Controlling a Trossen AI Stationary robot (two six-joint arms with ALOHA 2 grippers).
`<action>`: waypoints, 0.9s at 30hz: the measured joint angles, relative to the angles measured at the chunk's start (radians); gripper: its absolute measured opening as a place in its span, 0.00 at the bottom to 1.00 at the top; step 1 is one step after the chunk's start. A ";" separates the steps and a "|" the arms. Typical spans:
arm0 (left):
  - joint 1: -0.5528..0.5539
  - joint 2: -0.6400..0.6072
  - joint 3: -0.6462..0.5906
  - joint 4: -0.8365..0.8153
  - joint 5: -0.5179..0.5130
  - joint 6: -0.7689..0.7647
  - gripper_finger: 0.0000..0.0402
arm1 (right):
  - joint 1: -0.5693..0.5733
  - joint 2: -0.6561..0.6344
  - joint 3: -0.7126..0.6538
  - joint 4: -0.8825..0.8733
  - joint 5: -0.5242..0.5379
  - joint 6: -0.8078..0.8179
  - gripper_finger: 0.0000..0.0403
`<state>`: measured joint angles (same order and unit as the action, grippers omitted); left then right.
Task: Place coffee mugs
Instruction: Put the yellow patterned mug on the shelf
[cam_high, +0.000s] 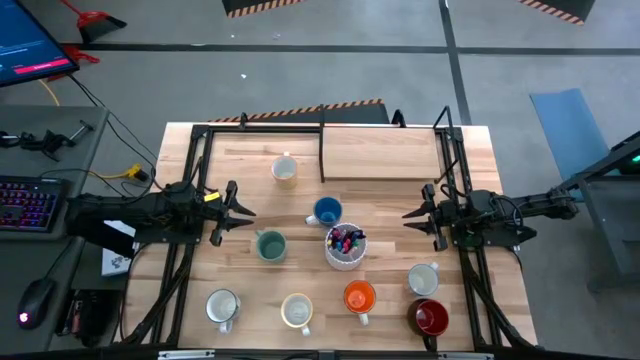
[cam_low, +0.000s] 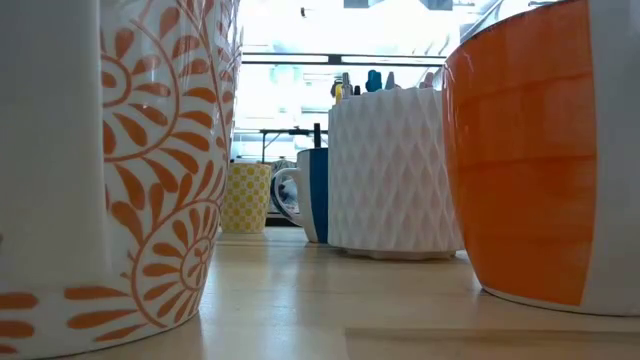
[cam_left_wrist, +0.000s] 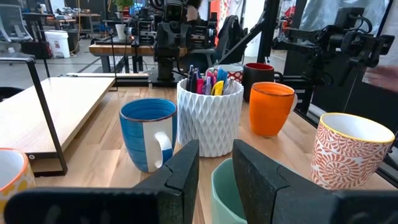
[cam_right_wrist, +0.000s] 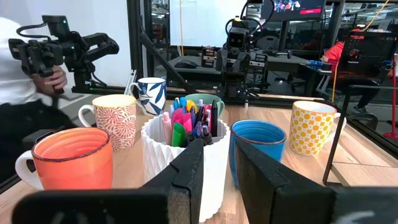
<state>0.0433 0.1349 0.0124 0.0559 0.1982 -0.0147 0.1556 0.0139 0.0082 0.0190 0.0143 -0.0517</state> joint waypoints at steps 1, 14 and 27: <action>0.000 0.000 0.000 0.001 0.000 0.000 0.22 | 0.000 0.000 0.000 0.000 0.000 0.000 0.19; 0.000 0.000 0.000 0.056 -0.002 -0.041 0.22 | 0.000 0.000 0.000 0.004 0.000 0.000 0.19; 0.000 0.001 0.000 0.047 -0.002 -0.038 0.22 | 0.000 0.000 0.000 0.006 0.003 0.001 0.19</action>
<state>0.0431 0.1356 0.0128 0.1024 0.1963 -0.0523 0.1555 0.0136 0.0082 0.0246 0.0178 -0.0505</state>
